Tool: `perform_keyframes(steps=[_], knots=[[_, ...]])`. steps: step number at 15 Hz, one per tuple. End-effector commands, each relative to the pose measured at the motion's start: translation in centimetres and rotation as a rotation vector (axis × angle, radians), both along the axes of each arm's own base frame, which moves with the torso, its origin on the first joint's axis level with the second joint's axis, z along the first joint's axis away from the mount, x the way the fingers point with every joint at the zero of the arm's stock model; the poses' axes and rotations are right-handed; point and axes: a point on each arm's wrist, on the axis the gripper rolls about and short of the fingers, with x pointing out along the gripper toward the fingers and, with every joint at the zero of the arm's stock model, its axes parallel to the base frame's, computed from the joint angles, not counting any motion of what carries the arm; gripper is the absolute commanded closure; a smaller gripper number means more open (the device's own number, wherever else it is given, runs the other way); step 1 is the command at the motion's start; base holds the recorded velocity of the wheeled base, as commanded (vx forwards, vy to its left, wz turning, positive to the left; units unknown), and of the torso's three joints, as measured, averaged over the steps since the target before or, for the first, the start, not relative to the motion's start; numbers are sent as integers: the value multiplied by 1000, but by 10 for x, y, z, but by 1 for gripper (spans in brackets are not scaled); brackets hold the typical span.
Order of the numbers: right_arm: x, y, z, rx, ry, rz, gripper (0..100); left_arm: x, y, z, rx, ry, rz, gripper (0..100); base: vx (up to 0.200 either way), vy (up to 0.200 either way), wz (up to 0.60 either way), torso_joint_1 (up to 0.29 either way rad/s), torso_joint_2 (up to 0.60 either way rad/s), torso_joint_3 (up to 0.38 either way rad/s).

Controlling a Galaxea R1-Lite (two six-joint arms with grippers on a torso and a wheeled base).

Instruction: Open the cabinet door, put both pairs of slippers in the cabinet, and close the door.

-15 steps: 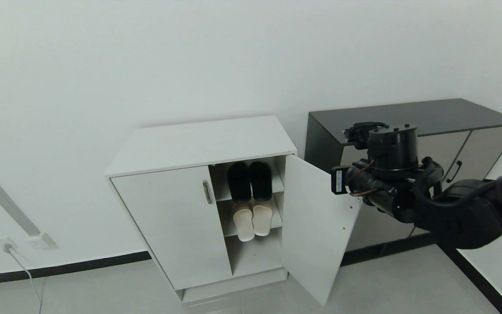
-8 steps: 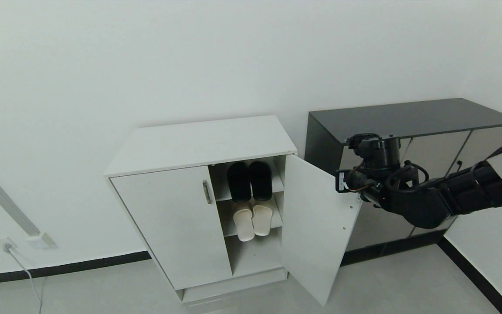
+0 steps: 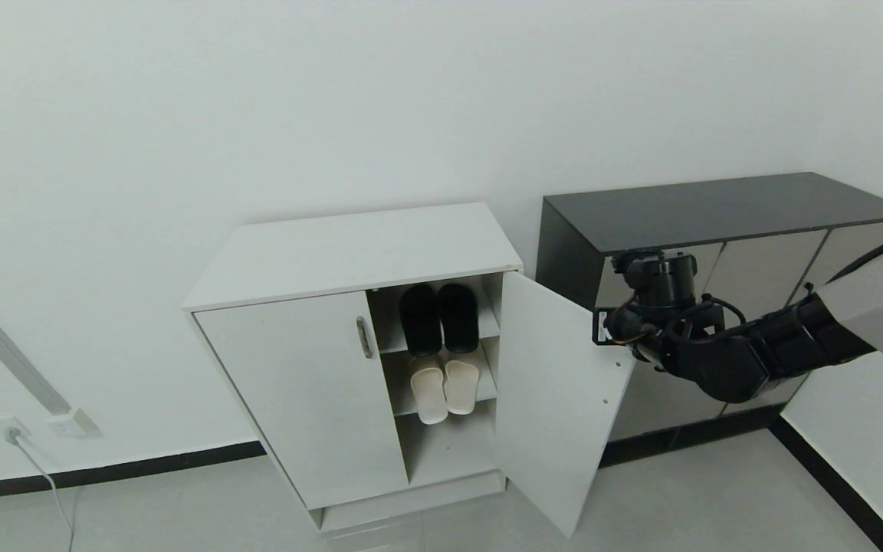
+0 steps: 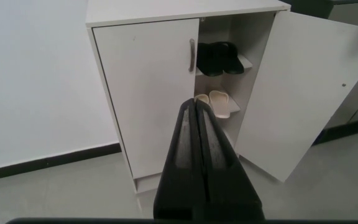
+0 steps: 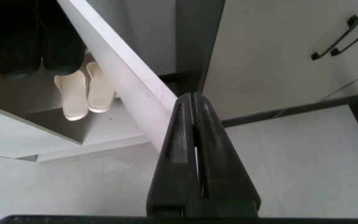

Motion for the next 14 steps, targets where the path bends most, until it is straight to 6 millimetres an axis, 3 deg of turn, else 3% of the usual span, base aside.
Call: perform_keyframes(steps=[1, 9, 11, 14], knots=[[2, -1, -3, -3, 7, -4, 100, 0, 0, 0, 0, 0, -1, 100, 0, 0, 0, 0, 0, 0], [-5, 6, -9, -19, 31, 19, 100, 0, 0, 0, -2, 0, -1, 100, 0, 0, 0, 0, 0, 0], [-15, 16, -8, -22, 32, 50, 100, 0, 0, 0, -2, 0, 1, 100, 0, 0, 0, 0, 0, 0], [-44, 44, -5, -28, 41, 140, 100, 0, 0, 0, -3, 0, 1, 100, 0, 0, 0, 0, 0, 0]])
